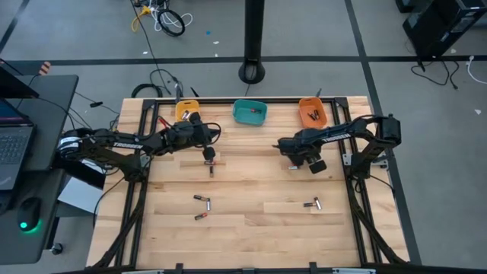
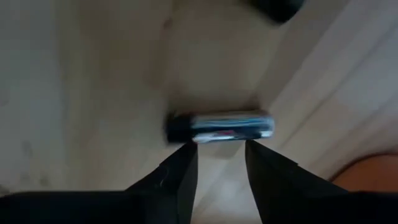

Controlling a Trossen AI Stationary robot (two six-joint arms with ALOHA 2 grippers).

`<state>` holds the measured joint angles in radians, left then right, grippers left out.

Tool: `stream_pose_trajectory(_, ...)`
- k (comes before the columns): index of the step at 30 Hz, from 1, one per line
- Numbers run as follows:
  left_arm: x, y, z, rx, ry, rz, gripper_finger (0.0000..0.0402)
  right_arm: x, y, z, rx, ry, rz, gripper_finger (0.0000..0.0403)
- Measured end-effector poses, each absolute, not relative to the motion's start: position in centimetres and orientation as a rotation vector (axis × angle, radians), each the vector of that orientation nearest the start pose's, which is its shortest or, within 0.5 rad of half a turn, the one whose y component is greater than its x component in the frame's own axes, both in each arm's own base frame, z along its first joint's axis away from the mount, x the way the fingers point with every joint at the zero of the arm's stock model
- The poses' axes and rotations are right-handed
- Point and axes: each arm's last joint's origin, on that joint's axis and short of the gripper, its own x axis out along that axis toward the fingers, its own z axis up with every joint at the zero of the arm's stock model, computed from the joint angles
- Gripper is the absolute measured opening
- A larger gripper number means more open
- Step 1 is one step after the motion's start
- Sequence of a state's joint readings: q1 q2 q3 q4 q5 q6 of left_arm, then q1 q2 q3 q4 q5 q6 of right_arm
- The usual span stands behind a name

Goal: Sort batteries
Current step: Put the silver battery into the yellow bin

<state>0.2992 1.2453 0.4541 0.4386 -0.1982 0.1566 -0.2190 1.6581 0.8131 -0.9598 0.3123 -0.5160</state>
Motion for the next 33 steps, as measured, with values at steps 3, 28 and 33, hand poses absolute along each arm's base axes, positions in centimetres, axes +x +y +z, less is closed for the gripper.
stream_pose_trajectory(3,22.8,7.6,18.8,0.142,0.404,0.460,0.0011,22.3,-6.1,13.0,-0.452,1.854,0.096,0.0145)
stream_pose_trajectory(28,22.8,7.6,18.7,0.151,0.410,0.458,0.0011,22.3,-6.5,15.7,0.574,1.631,-0.747,0.0147)
stream_pose_trajectory(33,22.8,7.6,18.7,0.151,0.410,0.458,0.0011,23.2,-6.3,16.6,0.658,1.446,-0.794,0.0147)
